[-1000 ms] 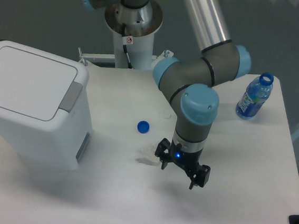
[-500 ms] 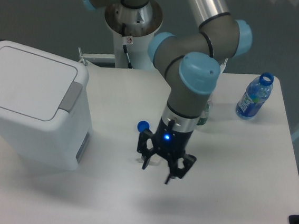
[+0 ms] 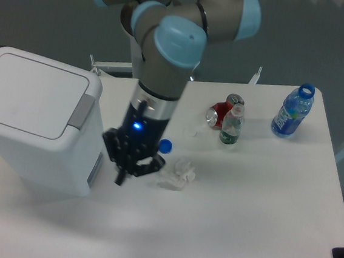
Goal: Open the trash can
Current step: 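Lower the gripper onto the lid edge of the white trash can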
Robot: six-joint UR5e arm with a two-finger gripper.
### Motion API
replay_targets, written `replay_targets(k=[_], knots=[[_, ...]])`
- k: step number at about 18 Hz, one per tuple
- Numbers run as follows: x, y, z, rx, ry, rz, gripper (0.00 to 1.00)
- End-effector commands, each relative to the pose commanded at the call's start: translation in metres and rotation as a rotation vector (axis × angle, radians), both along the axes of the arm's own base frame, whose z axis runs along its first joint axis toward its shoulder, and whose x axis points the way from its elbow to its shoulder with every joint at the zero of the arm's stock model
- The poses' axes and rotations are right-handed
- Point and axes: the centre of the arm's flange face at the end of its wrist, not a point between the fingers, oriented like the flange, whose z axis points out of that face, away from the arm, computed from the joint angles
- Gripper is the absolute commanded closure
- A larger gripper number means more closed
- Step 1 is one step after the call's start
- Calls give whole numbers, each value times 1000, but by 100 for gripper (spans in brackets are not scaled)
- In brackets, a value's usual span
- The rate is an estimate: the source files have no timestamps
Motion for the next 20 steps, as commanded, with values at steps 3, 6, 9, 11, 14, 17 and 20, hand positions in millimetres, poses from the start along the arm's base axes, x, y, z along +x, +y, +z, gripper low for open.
replay_targets(k=[3,6,9,11,14,17,20], knots=[[8,-11,17,6,-9,3,100],[15,-22,33,17,-37,4,100],[22,-28,39,3,-51,3,100],[25,-32,43,-1,-54,2,100],[29,-35,45,-9,-61,-1,100],[33,-40,43,-13,-61,-5,100],[43,-51,41,-16,-62,-7,100]])
